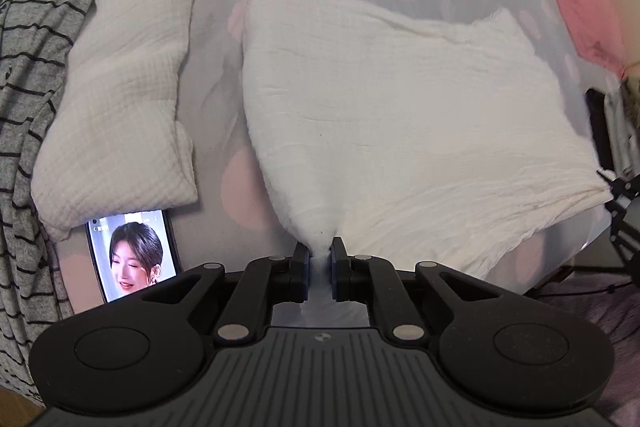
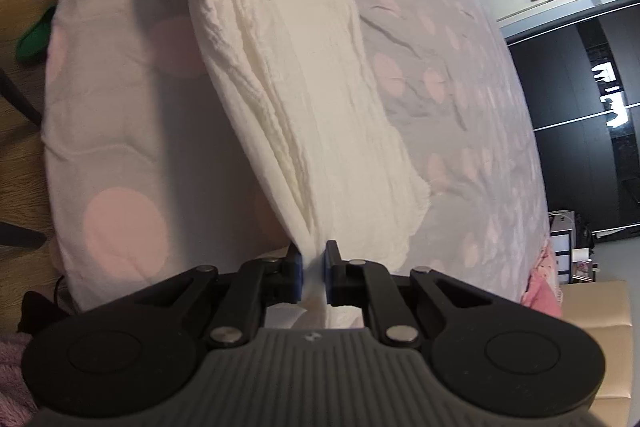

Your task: Fold clothes

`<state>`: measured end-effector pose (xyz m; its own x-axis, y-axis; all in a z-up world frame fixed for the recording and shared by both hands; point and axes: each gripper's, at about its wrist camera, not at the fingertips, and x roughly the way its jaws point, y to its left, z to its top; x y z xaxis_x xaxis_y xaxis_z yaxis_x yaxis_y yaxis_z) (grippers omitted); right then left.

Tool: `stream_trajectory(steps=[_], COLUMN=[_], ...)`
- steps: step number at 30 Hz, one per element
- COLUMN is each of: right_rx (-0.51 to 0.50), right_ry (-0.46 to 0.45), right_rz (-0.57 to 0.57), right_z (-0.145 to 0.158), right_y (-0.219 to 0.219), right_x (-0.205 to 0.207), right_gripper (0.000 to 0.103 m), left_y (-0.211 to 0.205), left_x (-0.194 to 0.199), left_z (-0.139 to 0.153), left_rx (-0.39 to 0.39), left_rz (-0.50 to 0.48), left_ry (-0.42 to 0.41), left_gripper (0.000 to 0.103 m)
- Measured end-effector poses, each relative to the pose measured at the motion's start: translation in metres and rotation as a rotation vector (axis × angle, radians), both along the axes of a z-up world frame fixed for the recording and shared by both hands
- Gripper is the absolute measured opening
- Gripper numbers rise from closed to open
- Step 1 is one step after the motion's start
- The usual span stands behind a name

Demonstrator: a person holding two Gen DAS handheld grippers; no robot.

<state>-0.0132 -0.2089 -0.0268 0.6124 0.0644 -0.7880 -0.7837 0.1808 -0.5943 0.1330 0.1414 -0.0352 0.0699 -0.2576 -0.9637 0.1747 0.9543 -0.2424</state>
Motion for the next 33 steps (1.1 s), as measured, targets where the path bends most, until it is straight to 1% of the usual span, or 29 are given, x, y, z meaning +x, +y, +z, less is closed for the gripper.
stream_trajectory(steps=[1, 3, 6, 9, 10, 12, 14, 15, 16, 18, 19, 22, 24, 27, 30, 31, 32, 33], right_rx=[-0.005, -0.019, -0.050, -0.060, -0.059, -0.045, -0.012, 0.003, 0.019, 0.046, 0.062, 0.139, 0.190, 0.277, 0.348, 0.361, 0.371, 0.384], right_ry=[0.015, 0.052, 0.084, 0.103, 0.108, 0.114, 0.133, 0.146, 0.159, 0.177, 0.184, 0.181, 0.128, 0.055, 0.016, 0.004, -0.012, -0.028], right_rz=[0.005, 0.018, 0.040, 0.033, 0.028, 0.006, -0.028, -0.040, -0.053, -0.071, -0.081, -0.165, -0.240, -0.355, -0.447, -0.485, -0.533, -0.585], right_z=[-0.005, -0.013, -0.027, -0.041, -0.044, -0.046, -0.042, -0.038, -0.034, -0.030, -0.028, -0.011, -0.002, 0.012, 0.019, 0.021, 0.022, 0.021], right_y=[0.002, 0.007, 0.011, 0.012, 0.012, 0.011, 0.007, 0.005, 0.002, -0.002, -0.004, -0.013, -0.017, -0.024, -0.025, -0.023, -0.022, -0.021], right_x=[-0.002, 0.008, 0.004, 0.004, 0.004, 0.002, 0.000, 0.001, 0.001, -0.002, -0.004, -0.007, -0.001, 0.010, 0.020, 0.023, 0.026, 0.030], right_gripper=[0.012, 0.012, 0.012, 0.013, 0.017, 0.021, 0.034, 0.037, 0.039, 0.042, 0.045, 0.047, 0.047, 0.047, 0.048, 0.050, 0.058, 0.063], left_y=[-0.003, -0.008, -0.013, -0.013, -0.011, -0.008, -0.004, -0.002, 0.001, 0.006, 0.007, 0.017, 0.021, 0.028, 0.026, 0.027, 0.028, 0.029], left_x=[-0.002, -0.005, -0.006, -0.003, -0.003, -0.003, -0.004, -0.004, -0.004, -0.007, -0.007, -0.006, -0.005, -0.008, -0.004, -0.005, -0.004, -0.004], left_z=[-0.004, -0.012, -0.025, -0.026, -0.025, -0.022, -0.019, -0.017, -0.014, -0.008, -0.003, 0.010, 0.018, 0.023, 0.014, 0.012, 0.008, 0.004], left_rx=[0.014, 0.042, 0.083, 0.087, 0.084, 0.078, 0.073, 0.071, 0.069, 0.061, 0.056, 0.004, -0.014, 0.009, 0.017, 0.011, -0.006, -0.023], left_rz=[-0.011, -0.033, -0.059, -0.061, -0.059, -0.053, -0.044, -0.038, -0.031, -0.003, 0.016, 0.095, 0.125, 0.141, 0.132, 0.136, 0.145, 0.154], left_ry=[0.004, 0.014, 0.026, 0.024, 0.020, 0.010, -0.001, -0.012, -0.023, -0.073, -0.100, -0.168, -0.215, -0.272, -0.274, -0.269, -0.271, -0.273], left_gripper=[0.008, 0.008, 0.009, 0.012, 0.015, 0.019, 0.023, 0.027, 0.034, 0.044, 0.045, 0.045, 0.045, 0.046, 0.046, 0.046, 0.046, 0.046])
